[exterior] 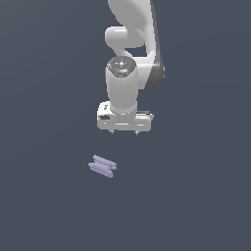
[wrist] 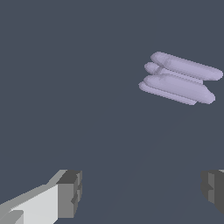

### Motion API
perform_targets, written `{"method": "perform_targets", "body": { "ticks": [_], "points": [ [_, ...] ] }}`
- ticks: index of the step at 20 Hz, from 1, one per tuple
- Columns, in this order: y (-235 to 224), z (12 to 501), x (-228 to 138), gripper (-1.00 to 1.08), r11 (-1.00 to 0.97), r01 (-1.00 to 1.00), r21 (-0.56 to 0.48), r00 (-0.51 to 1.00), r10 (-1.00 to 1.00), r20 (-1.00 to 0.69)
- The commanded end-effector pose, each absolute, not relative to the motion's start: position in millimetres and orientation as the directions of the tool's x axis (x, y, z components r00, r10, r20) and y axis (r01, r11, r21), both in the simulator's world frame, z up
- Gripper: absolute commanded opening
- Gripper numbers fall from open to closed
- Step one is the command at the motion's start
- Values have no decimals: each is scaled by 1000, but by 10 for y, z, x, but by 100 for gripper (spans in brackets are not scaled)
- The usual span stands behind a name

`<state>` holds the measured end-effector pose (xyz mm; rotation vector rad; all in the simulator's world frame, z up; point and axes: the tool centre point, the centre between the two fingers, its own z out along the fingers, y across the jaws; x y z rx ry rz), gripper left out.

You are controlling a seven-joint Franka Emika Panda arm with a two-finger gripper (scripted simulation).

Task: Pick up the object and move it to a goal position.

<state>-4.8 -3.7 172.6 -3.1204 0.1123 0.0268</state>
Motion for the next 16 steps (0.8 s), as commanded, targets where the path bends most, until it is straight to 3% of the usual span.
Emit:
{"method": "perform_targets", "body": {
  "ticks": [1,16],
  "points": [
    [-37,1726,-48,100,-997,-72,-18,997,-72,-18],
    [215,1951,59,100,-1000,-21,-14,1000,-21,20]
  ]
}}
